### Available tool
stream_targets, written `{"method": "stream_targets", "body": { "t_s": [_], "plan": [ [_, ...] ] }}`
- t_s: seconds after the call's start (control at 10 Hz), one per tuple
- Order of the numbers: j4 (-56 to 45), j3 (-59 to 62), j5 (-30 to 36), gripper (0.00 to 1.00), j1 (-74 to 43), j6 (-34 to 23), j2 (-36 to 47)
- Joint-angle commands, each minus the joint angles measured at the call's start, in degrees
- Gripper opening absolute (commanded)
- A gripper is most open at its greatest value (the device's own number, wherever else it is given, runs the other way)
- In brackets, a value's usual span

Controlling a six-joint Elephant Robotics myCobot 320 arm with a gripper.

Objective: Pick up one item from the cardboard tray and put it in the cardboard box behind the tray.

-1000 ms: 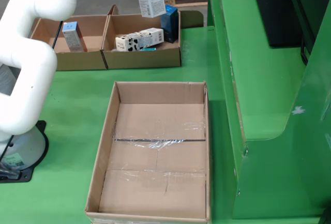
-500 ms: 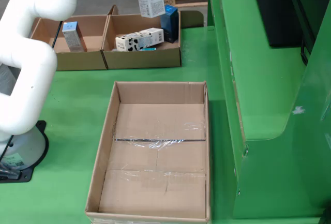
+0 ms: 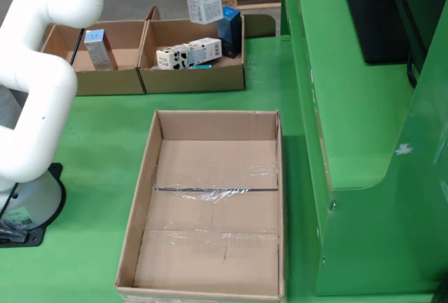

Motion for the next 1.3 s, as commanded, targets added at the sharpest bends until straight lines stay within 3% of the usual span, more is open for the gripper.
{"method": "stream_targets", "body": {
  "t_s": [0.0, 1.2],
  "plan": [
    [0.97, 1.58, -0.71, 0.0, -0.39, 0.56, 1.99],
    [0.98, 1.58, -0.69, 0.0, -1.31, 4.28, 1.77]
  ]
}}
